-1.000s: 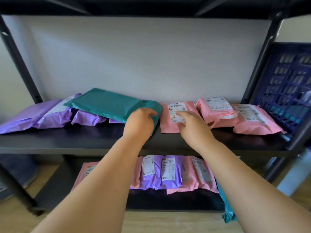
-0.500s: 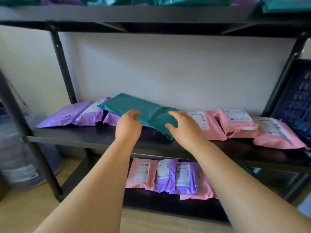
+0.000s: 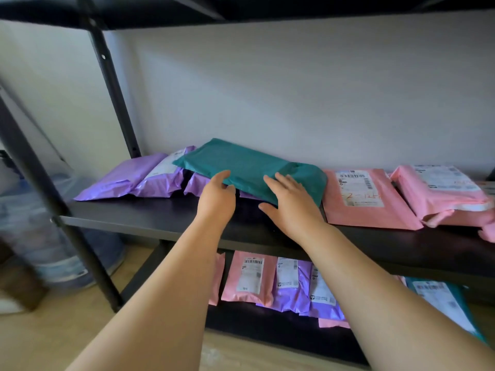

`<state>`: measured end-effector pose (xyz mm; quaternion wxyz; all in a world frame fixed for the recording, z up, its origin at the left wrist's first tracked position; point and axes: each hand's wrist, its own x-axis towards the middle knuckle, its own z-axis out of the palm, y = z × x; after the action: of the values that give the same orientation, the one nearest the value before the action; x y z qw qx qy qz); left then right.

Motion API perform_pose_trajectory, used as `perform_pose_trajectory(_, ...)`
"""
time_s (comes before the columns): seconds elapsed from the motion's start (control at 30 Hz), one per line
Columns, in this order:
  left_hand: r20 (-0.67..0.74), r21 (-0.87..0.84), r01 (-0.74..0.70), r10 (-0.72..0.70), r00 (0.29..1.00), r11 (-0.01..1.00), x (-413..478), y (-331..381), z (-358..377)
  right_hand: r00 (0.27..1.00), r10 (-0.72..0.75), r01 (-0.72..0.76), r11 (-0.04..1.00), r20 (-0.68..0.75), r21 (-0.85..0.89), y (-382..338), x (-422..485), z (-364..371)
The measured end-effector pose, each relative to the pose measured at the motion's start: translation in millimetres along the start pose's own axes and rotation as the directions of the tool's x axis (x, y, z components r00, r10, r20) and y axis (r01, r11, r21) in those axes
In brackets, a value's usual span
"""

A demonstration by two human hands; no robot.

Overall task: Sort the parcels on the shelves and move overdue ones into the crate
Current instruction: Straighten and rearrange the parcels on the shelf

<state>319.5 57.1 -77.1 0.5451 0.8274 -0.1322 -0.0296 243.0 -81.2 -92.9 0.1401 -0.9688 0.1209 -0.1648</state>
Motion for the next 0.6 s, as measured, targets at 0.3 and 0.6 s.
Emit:
perform_pose_trajectory(0.3, -0.029, -0.286, 0.047, -0.058, 0.998, 0.957, 17.2, -3.7, -3.6, 0.993, 0.050, -0.045, 0.998, -0.110, 0.039, -1.3, 19.2, 10.6)
perform_pose_trajectory(0.6, -0.063, -0.374, -0.115, 0.098, 0.993, 0.920, -0.8, 21.7, -15.5, 0.871, 0.009, 0.069, 0.988, -0.491, 0.140, -1.7, 18.6, -9.4)
